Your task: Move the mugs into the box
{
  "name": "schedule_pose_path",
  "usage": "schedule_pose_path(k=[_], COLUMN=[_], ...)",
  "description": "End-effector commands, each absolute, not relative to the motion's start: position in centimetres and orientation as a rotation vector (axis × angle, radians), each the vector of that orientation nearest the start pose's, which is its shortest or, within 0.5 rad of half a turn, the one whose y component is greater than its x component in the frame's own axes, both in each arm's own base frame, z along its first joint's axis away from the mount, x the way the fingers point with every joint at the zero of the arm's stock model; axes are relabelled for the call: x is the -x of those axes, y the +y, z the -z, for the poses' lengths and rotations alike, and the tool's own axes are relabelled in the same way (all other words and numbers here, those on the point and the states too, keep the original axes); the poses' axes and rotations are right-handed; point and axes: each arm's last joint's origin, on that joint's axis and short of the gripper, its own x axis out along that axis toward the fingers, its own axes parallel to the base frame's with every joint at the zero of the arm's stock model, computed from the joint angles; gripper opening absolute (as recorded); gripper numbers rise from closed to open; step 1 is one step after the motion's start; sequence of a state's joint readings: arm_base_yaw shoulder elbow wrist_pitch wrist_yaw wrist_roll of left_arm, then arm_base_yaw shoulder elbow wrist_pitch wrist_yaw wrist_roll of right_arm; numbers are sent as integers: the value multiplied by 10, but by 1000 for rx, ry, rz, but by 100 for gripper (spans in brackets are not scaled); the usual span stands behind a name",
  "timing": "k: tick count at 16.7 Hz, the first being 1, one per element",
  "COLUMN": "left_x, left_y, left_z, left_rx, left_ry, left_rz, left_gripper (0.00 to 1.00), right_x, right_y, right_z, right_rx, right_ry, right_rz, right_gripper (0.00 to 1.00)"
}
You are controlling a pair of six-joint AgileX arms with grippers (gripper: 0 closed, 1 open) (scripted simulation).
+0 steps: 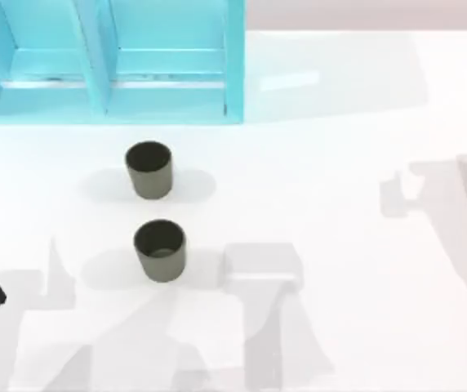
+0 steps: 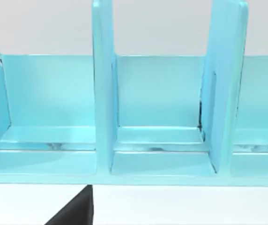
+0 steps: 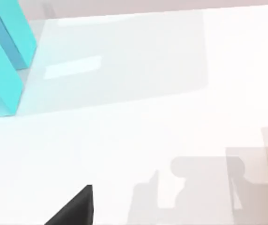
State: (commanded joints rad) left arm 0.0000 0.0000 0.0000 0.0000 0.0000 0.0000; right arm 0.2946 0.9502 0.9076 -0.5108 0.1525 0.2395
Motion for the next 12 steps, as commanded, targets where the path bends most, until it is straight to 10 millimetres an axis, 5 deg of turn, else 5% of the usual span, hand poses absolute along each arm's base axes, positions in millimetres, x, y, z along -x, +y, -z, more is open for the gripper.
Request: schedule_pose_path(k=[6, 12], left_x=[-106, -106], left_y=[-1, -1], left_z=[-160, -160], left_rx=[0, 0], left_ry=[0, 0], left_rz=[0, 0], left_gripper=[100, 100], right_x=[-297, -355], right_y=[157, 289], right_z=[-355, -320], right_rx=[-108, -78], right_ry=[795, 956], right_rz=[-76, -51], right_gripper=[100, 100])
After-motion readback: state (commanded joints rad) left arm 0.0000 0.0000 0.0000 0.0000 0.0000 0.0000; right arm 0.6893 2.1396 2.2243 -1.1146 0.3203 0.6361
